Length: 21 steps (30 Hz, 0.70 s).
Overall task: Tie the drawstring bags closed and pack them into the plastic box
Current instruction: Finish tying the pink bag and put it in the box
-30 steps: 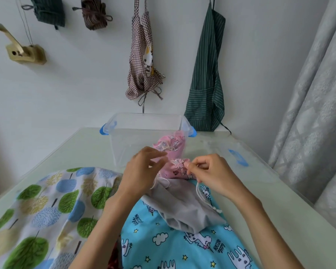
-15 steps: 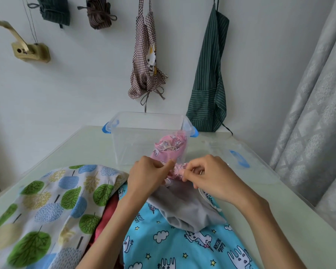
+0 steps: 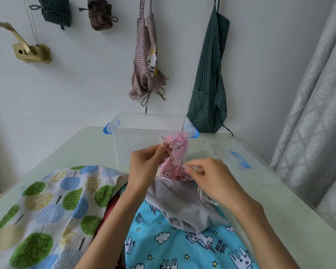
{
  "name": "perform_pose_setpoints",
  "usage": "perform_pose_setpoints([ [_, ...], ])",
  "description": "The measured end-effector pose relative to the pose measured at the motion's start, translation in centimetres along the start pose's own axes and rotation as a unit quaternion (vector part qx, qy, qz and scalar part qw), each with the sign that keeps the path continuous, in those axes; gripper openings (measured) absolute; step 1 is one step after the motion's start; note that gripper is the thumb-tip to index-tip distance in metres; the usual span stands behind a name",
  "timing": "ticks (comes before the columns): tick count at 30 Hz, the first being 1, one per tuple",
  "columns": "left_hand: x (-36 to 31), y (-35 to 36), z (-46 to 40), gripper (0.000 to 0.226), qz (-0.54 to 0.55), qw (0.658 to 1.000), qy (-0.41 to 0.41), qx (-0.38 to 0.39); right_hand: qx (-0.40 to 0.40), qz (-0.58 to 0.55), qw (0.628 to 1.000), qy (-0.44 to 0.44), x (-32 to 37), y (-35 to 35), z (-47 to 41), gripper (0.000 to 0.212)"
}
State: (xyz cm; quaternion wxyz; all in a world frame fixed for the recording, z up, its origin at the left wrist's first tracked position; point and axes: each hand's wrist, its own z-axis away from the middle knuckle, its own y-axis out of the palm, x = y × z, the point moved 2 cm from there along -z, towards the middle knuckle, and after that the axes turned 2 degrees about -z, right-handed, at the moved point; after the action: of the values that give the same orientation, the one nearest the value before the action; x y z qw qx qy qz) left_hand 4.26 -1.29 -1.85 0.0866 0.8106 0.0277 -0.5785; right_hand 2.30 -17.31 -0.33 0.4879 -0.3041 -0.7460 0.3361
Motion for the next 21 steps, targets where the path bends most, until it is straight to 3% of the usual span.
perform_pose_setpoints([
  [4,1.5,0.2,-0.1,0.020,0.071,0.992,-0.096,0.051,0.120,-0.021,0.992,0.025,-0.2,1.6,0.2,0.019],
  [8,1.5,0.1,-0.1,0.023,0.119,0.972,-0.164,0.117,0.145,-0.038,0.988,0.030,-0.8,1.6,0.2,0.018],
  [11,0.5,-0.4,-0.1,0.022,0.009,0.973,-0.157,0.167,0.166,-0.103,0.979,0.052,-1.0,0.2,0.3,0.019],
  [14,-0.4,-0.6,0.5,0.021,-0.146,0.958,-0.127,0.212,0.172,-0.074,0.980,0.064,-1.5,-2.1,0.5,0.011],
  [18,-0.8,0.8,1.4,0.021,-0.204,0.932,-0.102,0.282,0.226,-0.045,0.970,0.075,-1.9,-4.4,1.5,0.033],
  [21,-0.3,1.7,2.0,0.026,-0.222,0.906,-0.076,0.353,0.163,-0.146,0.972,0.091,-1.3,-5.2,1.5,0.045],
])
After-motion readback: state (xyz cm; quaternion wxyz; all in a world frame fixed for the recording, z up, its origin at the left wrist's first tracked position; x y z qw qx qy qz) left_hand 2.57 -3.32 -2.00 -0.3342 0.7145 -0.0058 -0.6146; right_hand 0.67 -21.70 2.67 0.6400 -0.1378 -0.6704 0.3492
